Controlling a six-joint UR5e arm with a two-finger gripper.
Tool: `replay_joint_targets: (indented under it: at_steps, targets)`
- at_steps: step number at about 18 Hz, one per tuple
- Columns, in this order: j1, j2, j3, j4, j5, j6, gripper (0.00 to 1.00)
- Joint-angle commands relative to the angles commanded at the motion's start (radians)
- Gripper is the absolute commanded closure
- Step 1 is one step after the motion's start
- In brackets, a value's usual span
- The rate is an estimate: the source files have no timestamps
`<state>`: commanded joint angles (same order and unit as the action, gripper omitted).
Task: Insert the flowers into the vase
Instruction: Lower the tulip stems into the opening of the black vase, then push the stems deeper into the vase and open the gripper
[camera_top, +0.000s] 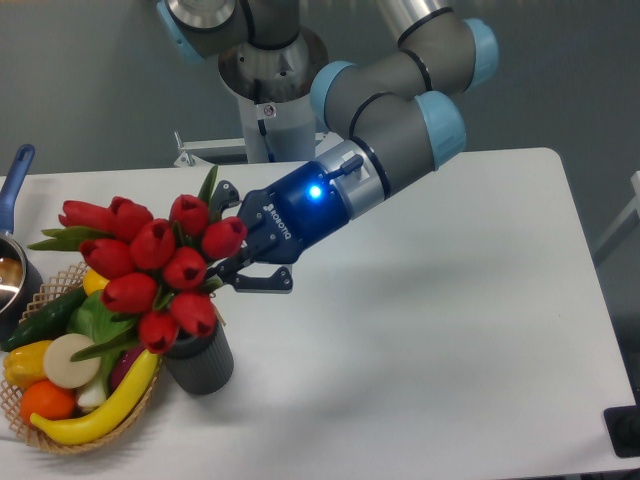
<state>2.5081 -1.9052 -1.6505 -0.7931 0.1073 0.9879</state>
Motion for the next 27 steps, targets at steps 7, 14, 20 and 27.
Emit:
replay_joint_targets:
  at_steps: [7,14,20,27]
  targets:
    - [-0.028,-0.008,-0.028,0.018,0.009,0.008,0.95]
    - [-0.035,-0.008,-0.074,0.034,0.011,0.057,0.93]
    - [-0.034,-0.006,-0.109,0.035,0.012,0.098,0.92]
    - [-0.034,-0.015,-0.155,0.035,0.046,0.189,0.90]
